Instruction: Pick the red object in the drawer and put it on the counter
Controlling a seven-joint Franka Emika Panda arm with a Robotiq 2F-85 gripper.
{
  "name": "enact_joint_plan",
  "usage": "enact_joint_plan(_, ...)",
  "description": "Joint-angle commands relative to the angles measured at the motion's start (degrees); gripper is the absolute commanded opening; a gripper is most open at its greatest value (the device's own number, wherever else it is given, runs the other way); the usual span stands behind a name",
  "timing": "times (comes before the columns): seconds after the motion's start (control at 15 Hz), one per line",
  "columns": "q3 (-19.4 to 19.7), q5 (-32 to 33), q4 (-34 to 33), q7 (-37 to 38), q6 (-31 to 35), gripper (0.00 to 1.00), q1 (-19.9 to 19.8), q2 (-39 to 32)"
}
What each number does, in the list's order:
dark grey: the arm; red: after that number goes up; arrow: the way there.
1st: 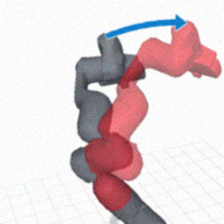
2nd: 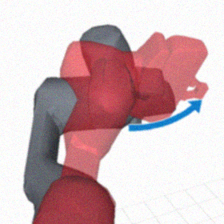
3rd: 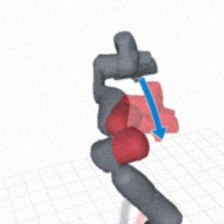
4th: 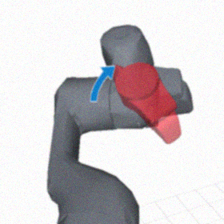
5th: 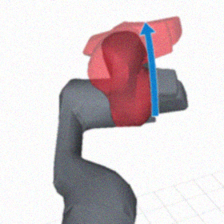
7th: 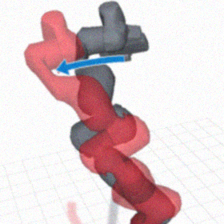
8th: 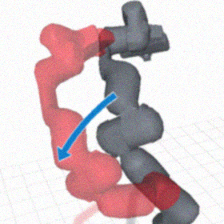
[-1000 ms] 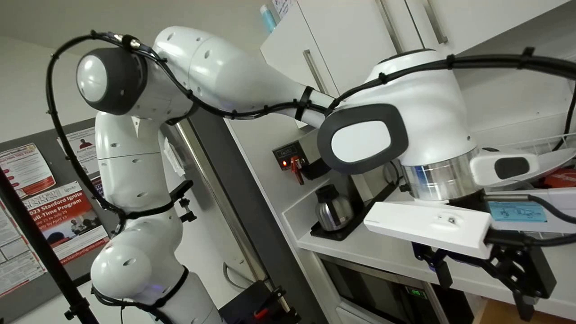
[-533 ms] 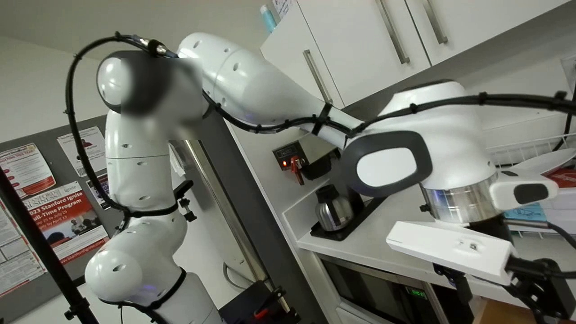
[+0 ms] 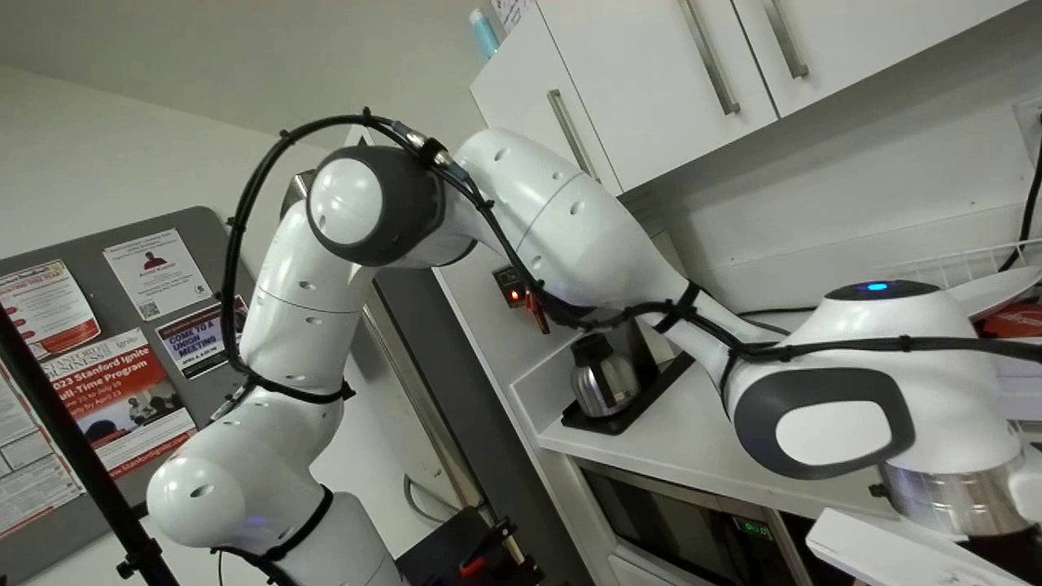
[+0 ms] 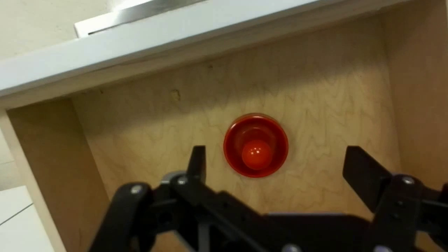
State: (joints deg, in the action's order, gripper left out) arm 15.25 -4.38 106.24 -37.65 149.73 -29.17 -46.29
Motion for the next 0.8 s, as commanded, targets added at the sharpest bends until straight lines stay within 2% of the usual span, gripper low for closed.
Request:
enact_joint_plan(0.0, -2.56, 1.64, -7.98, 3.72, 0.22, 1.00, -3.94, -6.60)
enact_joint_plan(0.47, -9.98, 0.48, -16.98, 4.74, 0.34, 1.00, -11.61, -13.97)
enact_joint_plan(0.73, -11.77, 1.23, -19.74, 5.30, 0.40, 1.00, -12.60, -16.60)
